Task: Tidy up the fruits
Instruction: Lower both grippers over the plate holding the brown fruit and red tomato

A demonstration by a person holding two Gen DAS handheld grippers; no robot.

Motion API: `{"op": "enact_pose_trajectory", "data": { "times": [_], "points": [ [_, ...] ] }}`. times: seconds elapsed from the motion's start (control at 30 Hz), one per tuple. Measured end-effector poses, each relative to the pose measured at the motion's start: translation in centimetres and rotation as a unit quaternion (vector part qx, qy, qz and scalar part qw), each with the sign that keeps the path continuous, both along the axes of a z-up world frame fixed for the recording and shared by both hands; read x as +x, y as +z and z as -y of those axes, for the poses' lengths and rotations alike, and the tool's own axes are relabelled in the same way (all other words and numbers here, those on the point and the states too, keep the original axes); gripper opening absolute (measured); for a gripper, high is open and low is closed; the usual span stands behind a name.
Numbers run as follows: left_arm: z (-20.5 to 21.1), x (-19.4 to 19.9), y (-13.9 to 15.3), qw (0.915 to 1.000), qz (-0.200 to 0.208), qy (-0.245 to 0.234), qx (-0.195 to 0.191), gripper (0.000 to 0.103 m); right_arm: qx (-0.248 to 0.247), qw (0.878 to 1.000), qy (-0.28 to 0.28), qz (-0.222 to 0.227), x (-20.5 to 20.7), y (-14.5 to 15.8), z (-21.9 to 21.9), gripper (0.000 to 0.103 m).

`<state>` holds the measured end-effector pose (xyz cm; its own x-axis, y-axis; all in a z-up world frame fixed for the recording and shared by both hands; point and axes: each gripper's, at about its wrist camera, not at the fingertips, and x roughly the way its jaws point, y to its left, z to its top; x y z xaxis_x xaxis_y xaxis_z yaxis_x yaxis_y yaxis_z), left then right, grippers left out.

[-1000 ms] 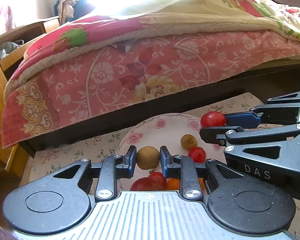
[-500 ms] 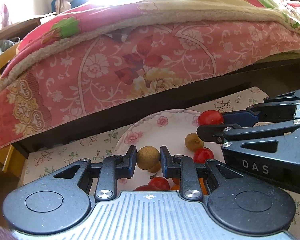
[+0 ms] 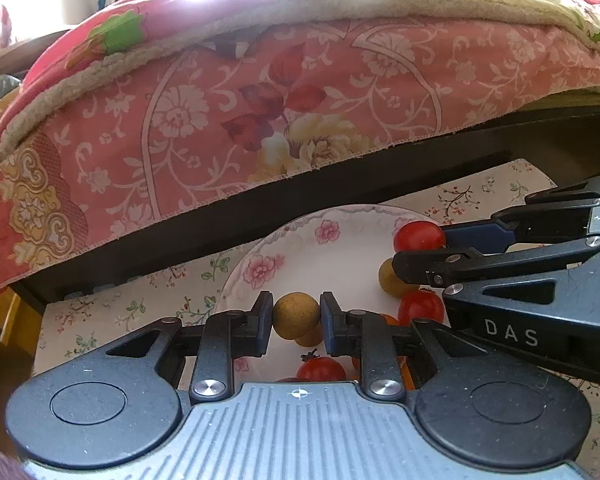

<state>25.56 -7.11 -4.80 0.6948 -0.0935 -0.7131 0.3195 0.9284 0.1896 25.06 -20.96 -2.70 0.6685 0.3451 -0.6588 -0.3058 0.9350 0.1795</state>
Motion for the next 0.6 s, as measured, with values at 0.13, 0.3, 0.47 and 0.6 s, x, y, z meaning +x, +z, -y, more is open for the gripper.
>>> {"op": "enact_pose_trajectory", "data": {
  "times": [0.13,0.3,0.47,0.6],
  "points": [
    [-0.11,0.26,-0.24,1.0,-0.005,0.001,0.002,0.031,0.003,1.0,0.004,-0.006,0.27,-0.44,-0.04,0.032],
    [-0.28,0.35,-0.29,1.0,-0.005,0.003,0.005,0.031,0.006,1.0,0.004,-0.008,0.49,-0.76,-0.12,0.032],
    [-0.28,0.37,-0.34,1.0,-0.004,0.004,0.004,0.031,0.008,1.0,0.003,-0.006,0.59,-0.85,-0.1,0.032],
    [-0.3,0.28,-0.33,1.0,-0.002,0.005,0.005,0.032,0.009,1.0,0.004,-0.005,0.63,-0.86,-0.07,0.032]
  ]
}}
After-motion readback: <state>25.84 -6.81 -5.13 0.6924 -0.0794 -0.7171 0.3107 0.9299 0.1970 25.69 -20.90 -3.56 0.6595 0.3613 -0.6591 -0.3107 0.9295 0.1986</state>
